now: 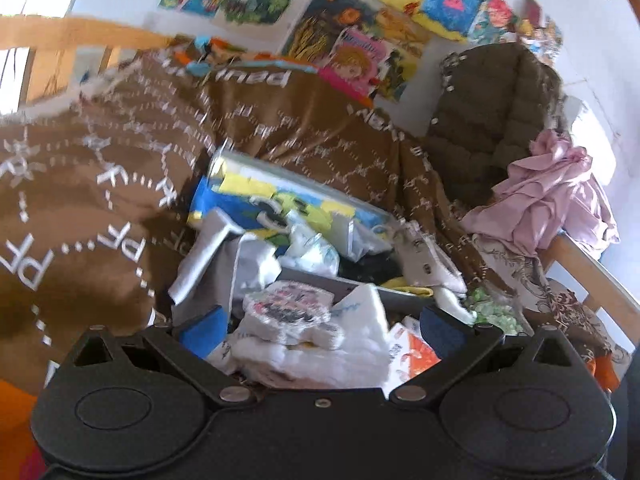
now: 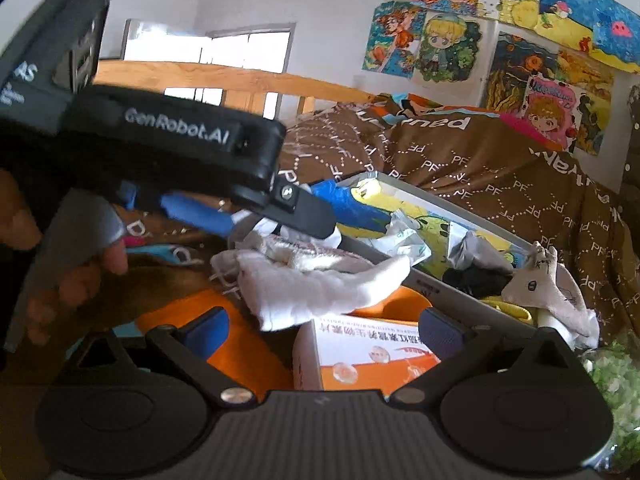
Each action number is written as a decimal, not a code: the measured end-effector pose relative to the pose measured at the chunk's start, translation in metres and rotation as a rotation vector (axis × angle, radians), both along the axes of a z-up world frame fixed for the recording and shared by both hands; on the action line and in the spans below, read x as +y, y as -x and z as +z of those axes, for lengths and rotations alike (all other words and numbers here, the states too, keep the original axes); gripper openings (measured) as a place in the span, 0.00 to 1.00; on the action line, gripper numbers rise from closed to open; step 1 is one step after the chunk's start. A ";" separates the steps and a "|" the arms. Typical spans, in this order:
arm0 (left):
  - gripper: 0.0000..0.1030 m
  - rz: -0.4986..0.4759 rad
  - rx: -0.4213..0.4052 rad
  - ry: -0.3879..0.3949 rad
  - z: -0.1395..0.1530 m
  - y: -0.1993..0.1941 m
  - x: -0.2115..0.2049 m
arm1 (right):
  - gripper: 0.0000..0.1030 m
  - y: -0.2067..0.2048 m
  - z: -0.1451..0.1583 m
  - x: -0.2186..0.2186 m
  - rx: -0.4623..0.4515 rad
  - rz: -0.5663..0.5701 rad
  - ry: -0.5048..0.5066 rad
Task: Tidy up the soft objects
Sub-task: 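Grasp the white cloth with the right tool while the left tool grasps the white printed pad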
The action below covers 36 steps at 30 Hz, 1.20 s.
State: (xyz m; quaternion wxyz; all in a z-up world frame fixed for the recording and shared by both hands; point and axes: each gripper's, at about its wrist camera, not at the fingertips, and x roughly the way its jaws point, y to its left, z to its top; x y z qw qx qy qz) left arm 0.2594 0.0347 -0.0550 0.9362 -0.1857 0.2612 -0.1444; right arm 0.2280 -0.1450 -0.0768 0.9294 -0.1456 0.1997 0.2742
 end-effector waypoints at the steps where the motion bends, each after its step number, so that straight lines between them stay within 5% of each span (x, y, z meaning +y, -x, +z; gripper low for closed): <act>1: 0.99 0.008 0.018 0.016 -0.003 -0.004 0.002 | 1.00 -0.002 0.000 0.000 0.008 -0.002 -0.012; 17: 0.99 -0.007 0.041 0.125 -0.020 -0.024 0.011 | 0.92 -0.020 -0.002 0.019 0.049 -0.006 -0.037; 24: 0.91 -0.026 0.055 0.166 -0.026 -0.029 0.015 | 0.85 -0.023 -0.004 0.018 0.059 -0.028 -0.050; 32: 0.90 -0.035 0.058 0.130 -0.027 -0.030 0.009 | 0.81 -0.022 -0.005 0.020 0.063 -0.030 -0.048; 36: 0.81 -0.045 0.080 0.135 -0.028 -0.034 0.012 | 0.80 -0.023 -0.003 0.020 0.068 -0.027 -0.059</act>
